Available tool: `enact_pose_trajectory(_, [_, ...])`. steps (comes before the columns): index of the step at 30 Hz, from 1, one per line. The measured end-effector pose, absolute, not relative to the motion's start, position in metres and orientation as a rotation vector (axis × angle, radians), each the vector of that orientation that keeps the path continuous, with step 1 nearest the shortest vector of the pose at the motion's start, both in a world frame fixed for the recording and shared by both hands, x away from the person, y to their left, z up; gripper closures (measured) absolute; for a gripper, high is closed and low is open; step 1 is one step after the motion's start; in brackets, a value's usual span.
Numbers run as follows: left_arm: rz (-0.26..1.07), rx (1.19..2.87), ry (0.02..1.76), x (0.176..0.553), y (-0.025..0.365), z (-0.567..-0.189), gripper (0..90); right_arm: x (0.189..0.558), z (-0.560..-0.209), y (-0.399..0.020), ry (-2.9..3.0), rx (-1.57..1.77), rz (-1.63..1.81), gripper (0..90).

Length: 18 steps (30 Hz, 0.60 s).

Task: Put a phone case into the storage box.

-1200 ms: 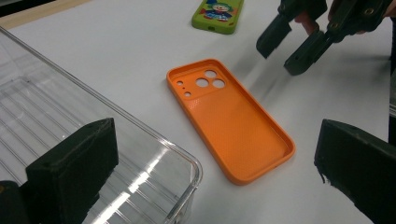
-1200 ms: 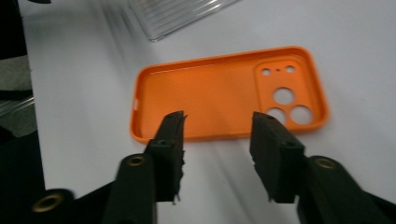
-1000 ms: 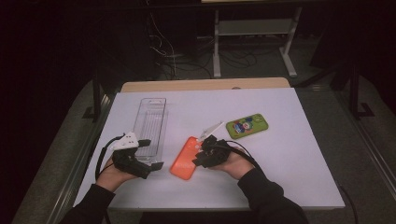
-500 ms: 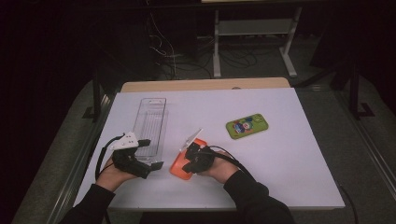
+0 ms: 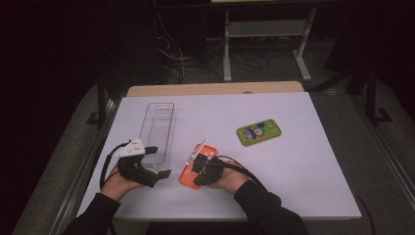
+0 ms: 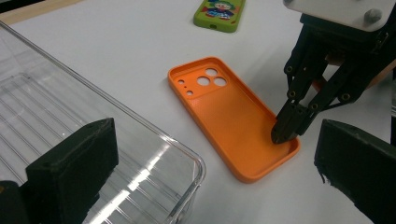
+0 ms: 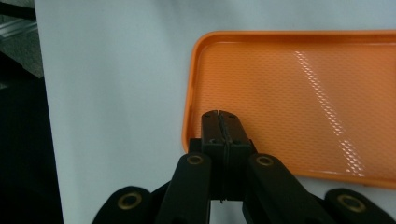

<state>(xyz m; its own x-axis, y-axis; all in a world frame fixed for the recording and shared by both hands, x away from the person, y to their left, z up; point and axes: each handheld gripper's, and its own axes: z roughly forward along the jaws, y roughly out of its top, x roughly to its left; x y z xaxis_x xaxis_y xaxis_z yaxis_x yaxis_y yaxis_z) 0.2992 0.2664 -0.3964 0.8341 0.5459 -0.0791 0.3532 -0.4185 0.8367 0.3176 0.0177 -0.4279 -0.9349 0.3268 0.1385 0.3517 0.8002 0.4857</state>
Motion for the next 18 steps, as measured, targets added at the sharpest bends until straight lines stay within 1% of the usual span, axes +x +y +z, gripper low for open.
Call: enact_pose_trajectory(18, [0.244,2.059,0.664,0.299,0.265,-0.398,0.0,0.321,-0.424,-0.02,-2.99,-0.648,-0.718,88.2])
